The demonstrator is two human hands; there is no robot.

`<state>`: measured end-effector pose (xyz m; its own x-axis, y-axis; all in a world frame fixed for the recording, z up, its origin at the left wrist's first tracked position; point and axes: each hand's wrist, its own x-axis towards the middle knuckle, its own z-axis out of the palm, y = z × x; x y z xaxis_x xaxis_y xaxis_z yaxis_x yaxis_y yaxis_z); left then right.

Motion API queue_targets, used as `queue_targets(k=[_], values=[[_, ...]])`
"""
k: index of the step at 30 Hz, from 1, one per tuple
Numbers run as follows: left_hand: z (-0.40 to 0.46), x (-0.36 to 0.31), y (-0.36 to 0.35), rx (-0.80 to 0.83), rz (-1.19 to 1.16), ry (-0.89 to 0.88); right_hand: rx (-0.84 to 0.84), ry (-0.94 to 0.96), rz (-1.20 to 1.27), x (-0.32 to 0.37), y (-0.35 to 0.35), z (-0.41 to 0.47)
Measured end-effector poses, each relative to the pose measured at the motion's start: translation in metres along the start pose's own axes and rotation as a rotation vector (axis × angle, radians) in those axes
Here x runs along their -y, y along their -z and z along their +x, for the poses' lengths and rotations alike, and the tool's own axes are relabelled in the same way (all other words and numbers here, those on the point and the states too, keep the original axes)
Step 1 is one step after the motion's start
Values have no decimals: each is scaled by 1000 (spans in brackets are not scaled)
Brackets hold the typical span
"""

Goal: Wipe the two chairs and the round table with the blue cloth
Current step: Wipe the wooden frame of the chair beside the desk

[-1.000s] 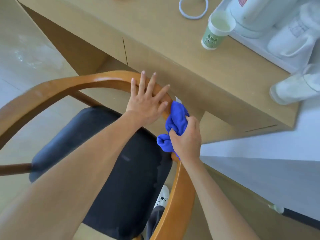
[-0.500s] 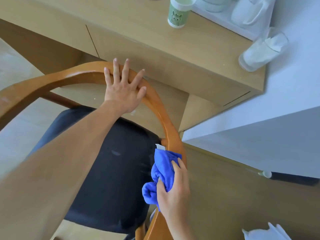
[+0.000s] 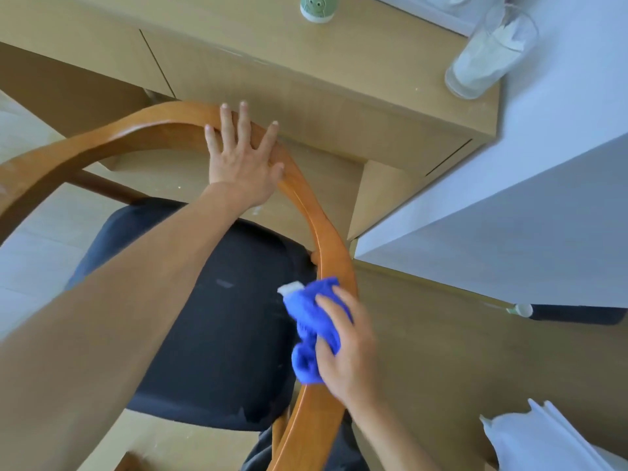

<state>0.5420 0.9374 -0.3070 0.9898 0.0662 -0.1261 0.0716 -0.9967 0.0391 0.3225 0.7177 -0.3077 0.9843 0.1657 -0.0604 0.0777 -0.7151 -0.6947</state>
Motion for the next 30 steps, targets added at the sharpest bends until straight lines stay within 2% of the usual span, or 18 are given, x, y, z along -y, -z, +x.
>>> queue_targets(k=[2,4,7,9,12,15,17,20,24,26,28,30], values=[[-12,-22,-6,46,47,-80,27,45,-19,-6,-8,-64],[-20,-35,-13,72,66,-106,49,-13,30,-19,-12,-106],[-24,-34,-18,53,99,-116,72,55,5,-24,-4,-114],[-25,-31,-20,35,121,-137,50,91,1,-16,4,-88],[-26,-32,-22,29,134,-134,-65,-32,11,-14,13,-5],[-25,-35,-19,39,131,-104,-59,-152,-9,-18,21,77],[-26,-39,-18,41,105,-83,-47,-124,-71,-17,17,83],[-35,-48,-22,45,91,-80,23,28,-162,-5,9,22],[-50,-60,-25,56,64,-65,242,157,-110,15,-1,-111],[-51,-61,-26,50,57,-54,277,195,-64,28,-15,-155],[-51,-60,-26,49,56,-56,303,110,-35,34,-16,-168],[-50,-59,-26,54,54,-63,384,221,-109,29,-8,-156]])
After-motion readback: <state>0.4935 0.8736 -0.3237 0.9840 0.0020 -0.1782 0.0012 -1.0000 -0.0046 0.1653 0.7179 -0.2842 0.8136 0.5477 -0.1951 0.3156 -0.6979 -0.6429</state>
